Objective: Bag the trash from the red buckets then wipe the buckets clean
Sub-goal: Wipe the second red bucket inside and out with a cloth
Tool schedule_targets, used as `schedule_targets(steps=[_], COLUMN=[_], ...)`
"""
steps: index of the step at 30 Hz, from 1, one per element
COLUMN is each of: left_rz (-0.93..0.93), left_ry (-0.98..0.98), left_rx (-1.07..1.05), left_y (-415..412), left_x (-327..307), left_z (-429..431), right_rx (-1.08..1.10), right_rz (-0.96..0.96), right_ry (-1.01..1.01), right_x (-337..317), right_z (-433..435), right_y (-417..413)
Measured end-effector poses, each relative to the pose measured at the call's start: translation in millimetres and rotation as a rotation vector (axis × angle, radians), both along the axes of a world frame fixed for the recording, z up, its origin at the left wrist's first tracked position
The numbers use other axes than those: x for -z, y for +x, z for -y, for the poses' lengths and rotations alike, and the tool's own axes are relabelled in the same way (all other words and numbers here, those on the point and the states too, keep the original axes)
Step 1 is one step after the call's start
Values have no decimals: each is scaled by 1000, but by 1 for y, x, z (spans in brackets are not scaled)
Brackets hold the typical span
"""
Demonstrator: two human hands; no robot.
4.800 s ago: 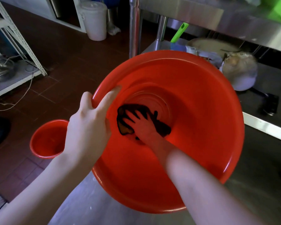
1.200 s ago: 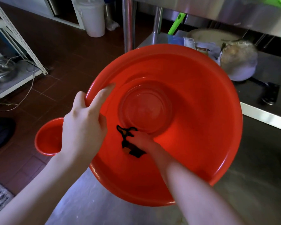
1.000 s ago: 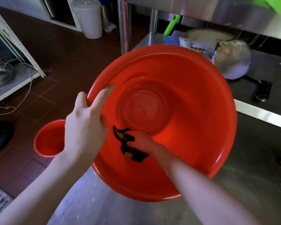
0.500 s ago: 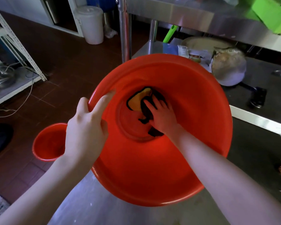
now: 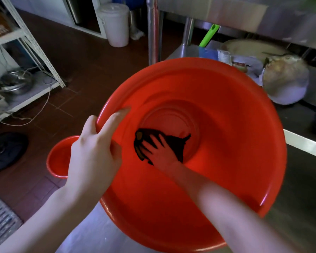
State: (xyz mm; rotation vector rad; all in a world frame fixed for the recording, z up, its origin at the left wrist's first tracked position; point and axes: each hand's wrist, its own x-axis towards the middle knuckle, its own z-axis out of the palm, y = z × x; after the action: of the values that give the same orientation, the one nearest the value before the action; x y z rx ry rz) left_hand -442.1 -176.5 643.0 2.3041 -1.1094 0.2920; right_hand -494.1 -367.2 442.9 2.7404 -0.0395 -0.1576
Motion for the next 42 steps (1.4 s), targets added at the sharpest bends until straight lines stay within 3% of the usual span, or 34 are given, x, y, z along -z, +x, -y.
schedule_targets(steps=[4, 8, 16, 24, 30, 34, 42], left_rz=[-12, -13, 3, 5, -7, -64, -352], left_ry=[-3, 19, 9, -27, -8, 0, 4], left_rx=[-17, 8, 8, 2, 56, 91, -18], left_y=[0, 0, -2, -2, 0, 4, 14], left_x=[0, 1, 5, 9, 10, 10, 7], left_z=[1, -2, -5, -6, -17, -24, -33], right_rx=[-49, 47, 596, 709, 468, 464, 451], right_rz=[80, -126, 220, -23, -256, -81, 332], right_ry=[2, 203, 306, 364, 520, 596, 453], right_x=[6, -2, -33, 3, -20, -65, -176], right_z=[2, 21, 75, 36, -13, -37, -84], right_y=[-13, 4, -1, -70, -54, -64, -135])
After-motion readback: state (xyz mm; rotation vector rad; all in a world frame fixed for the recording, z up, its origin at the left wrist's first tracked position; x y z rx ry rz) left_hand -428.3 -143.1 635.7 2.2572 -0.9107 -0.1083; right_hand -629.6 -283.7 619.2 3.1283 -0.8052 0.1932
